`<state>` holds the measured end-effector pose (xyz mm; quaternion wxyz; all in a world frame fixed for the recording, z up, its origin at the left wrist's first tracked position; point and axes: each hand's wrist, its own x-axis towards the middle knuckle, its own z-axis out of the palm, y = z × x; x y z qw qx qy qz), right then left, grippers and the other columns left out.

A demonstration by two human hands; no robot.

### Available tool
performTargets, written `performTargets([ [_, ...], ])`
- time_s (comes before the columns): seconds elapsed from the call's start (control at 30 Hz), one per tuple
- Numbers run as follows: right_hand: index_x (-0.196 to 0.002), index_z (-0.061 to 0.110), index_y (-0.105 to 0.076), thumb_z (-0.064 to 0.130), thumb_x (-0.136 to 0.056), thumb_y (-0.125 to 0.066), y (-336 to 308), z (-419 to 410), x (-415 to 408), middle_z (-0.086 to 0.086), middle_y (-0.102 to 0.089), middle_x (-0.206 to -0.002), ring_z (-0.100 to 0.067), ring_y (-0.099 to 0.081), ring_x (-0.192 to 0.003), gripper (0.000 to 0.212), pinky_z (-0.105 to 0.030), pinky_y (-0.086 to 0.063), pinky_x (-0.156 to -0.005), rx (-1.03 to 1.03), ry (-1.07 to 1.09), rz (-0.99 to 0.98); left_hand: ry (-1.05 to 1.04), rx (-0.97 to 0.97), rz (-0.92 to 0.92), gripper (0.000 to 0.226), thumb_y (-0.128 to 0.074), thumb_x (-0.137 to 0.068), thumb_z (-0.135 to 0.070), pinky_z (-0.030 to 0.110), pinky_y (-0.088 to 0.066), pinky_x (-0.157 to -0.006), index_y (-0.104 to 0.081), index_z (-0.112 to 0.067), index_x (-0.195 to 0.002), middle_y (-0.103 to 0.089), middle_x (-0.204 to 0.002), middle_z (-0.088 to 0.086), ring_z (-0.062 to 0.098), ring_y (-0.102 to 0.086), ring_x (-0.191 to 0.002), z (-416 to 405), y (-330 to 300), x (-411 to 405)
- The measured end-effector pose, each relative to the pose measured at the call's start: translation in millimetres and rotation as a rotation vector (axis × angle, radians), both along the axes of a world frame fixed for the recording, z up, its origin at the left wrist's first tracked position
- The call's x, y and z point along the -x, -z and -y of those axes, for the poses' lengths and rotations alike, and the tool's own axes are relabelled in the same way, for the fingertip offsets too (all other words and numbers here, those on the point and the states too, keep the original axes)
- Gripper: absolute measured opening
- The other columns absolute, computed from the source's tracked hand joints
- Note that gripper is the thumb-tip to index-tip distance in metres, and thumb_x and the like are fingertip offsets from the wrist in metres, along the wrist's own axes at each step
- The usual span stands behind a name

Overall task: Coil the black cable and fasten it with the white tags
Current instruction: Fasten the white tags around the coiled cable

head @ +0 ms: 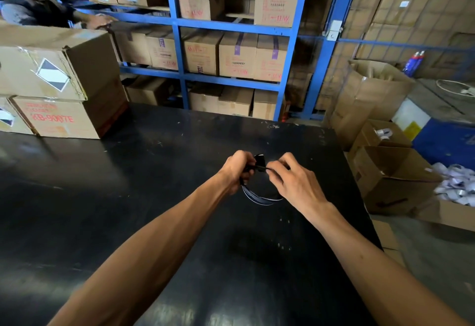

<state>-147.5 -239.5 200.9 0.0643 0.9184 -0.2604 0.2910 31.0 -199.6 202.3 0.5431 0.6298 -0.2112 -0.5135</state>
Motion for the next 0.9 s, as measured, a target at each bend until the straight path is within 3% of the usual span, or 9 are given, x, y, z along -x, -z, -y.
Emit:
performTargets([
  [0.1, -0.105, 0.007, -0.073, 0.017, -0.097, -0.070, -6, -1, 0, -0.014, -0.062, -0.099, -0.028, -0.067, -0.064, 0.014, -0.042, -0.060, -0.050, -0.023, -0.019, 0.029, 0.004, -0.011, -0.070, 0.037, -0.041, -0.095, -0.043, 0.027, -0.024, -0.045, -0.052, -0.012, -0.078, -0.046, -0.054, 0.003, 0.011, -0.028, -0.034, 1, -2, 3],
  [0.27, -0.109, 0.004, -0.070, 0.019, -0.099, -0.066, -11, -2, 0, -0.017, -0.061, -0.102, -0.032, -0.066, -0.065, 0.018, -0.044, -0.060, -0.055, -0.050, -0.014, 0.021, -0.050, 0.038, 0.129, 0.018, -0.056, -0.097, -0.020, 0.021, -0.027, -0.037, -0.064, -0.010, -0.085, -0.048, -0.057, 0.002, 0.008, -0.035, -0.036, 3, -1, 9],
  [0.37, -0.108, 0.004, -0.070, 0.018, -0.099, -0.067, -14, -1, 0, -0.016, -0.061, -0.104, -0.032, -0.067, -0.066, 0.017, -0.044, -0.061, -0.056, -0.086, -0.014, 0.054, -0.036, 0.073, 0.206, 0.027, -0.060, -0.096, -0.017, 0.021, -0.030, -0.039, -0.062, -0.011, -0.070, -0.048, -0.058, 0.002, 0.010, -0.037, -0.044, 2, 2, 12],
  [0.47, -0.106, 0.005, -0.070, 0.018, -0.097, -0.069, -13, 4, 0, -0.013, -0.064, -0.109, -0.030, -0.069, -0.070, 0.015, -0.045, -0.060, -0.060, -0.151, 0.010, 0.092, -0.010, 0.124, 0.238, 0.028, -0.062, -0.095, -0.014, 0.018, -0.030, -0.038, -0.065, -0.012, -0.067, -0.047, -0.054, -0.001, 0.007, -0.037, -0.041, 1, 3, 16],
  [0.67, -0.101, 0.016, -0.072, 0.024, -0.093, -0.074, -15, 15, -4, -0.003, -0.075, -0.106, -0.025, -0.071, -0.084, 0.012, -0.033, -0.055, -0.067, -0.297, 0.108, 0.243, 0.054, 0.266, 0.229, 0.028, -0.060, -0.095, -0.006, 0.013, -0.034, -0.041, -0.068, -0.013, -0.069, -0.053, -0.045, -0.008, -0.001, -0.044, -0.038, -1, -1, 18],
  [0.77, -0.098, 0.028, -0.072, 0.032, -0.091, -0.074, -18, 23, -6, 0.003, -0.077, -0.095, -0.016, -0.070, -0.075, 0.007, -0.036, -0.059, -0.064, -0.479, 0.161, 0.272, 0.128, 0.323, 0.248, 0.022, -0.063, -0.095, -0.009, 0.015, -0.034, -0.045, -0.071, -0.013, -0.075, -0.054, -0.054, -0.002, 0.003, -0.044, -0.045, -4, -7, 14],
  [0.83, -0.087, 0.034, -0.069, 0.032, -0.088, -0.076, -20, 30, -8, 0.009, -0.073, -0.082, -0.008, -0.066, -0.068, 0.007, -0.032, -0.054, -0.059, -0.621, 0.168, 0.295, 0.175, 0.340, 0.259, 0.019, -0.066, -0.094, -0.011, 0.017, -0.035, -0.049, -0.072, -0.013, -0.077, -0.054, -0.059, 0.002, 0.006, -0.044, -0.050, -6, -9, 11],
  [0.9, -0.083, 0.037, -0.067, 0.026, -0.085, -0.080, -24, 37, -8, 0.015, -0.070, -0.084, -0.002, -0.065, -0.072, 0.017, -0.022, -0.049, -0.060, -0.707, 0.156, 0.326, 0.223, 0.339, 0.246, 0.013, -0.069, -0.093, -0.011, 0.017, -0.037, -0.050, -0.072, -0.010, -0.081, -0.054, -0.063, 0.004, 0.006, -0.047, -0.052, -8, -11, 10],
])
